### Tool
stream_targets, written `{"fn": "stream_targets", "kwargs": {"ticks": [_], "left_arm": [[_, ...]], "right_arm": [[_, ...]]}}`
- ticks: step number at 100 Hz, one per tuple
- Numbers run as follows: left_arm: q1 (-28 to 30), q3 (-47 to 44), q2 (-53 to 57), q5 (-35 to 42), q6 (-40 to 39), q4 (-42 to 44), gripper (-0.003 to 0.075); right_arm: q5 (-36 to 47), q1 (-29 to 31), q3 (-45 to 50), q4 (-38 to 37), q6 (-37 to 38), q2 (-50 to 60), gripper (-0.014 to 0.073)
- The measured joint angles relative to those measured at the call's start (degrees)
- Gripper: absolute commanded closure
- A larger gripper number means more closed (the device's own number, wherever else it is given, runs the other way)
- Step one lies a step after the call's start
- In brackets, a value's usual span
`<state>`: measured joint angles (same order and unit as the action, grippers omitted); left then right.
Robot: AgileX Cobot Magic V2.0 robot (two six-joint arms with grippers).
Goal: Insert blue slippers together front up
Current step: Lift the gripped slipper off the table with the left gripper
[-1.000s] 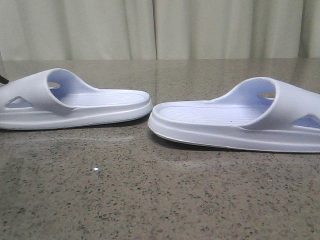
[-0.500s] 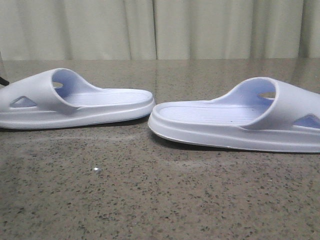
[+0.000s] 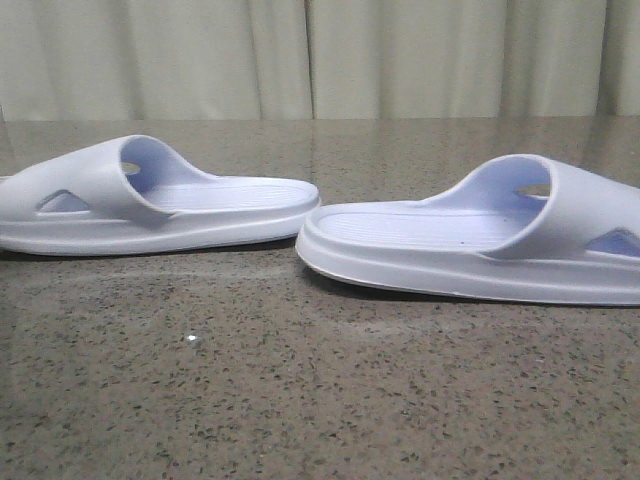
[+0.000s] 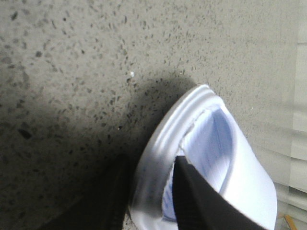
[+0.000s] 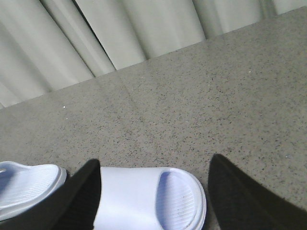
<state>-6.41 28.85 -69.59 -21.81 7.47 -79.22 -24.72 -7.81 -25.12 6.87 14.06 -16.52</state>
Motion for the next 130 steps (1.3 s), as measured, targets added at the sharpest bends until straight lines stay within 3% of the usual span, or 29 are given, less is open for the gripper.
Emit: {"fn": "stream_targets", "kwargs": {"ticks": [18,56,84,130], "left_arm": [[0.0,0.0,0.0,0.6,0.1,0.0,0.0705],[0.0,-0.1,0.0,1.7,2.1,-0.7,0.0691],[0.0,-0.9,4.0,3.0,14.5,-12.3,0.0691],[0.0,-3.9,17.9,-4.8,16.2,-14.3,0.0691]], "right_arm": [[0.0,0.0,0.0,0.0,0.0,0.0,0.018],[-0.6,0.0,0.0,0.0,0.0,0.0,0.018],[-0.7,0.0,0.0,0.0,0.0,0.0,0.018],[-0.8,0.0,0.0,0.0,0.0,0.0,0.018]]}}
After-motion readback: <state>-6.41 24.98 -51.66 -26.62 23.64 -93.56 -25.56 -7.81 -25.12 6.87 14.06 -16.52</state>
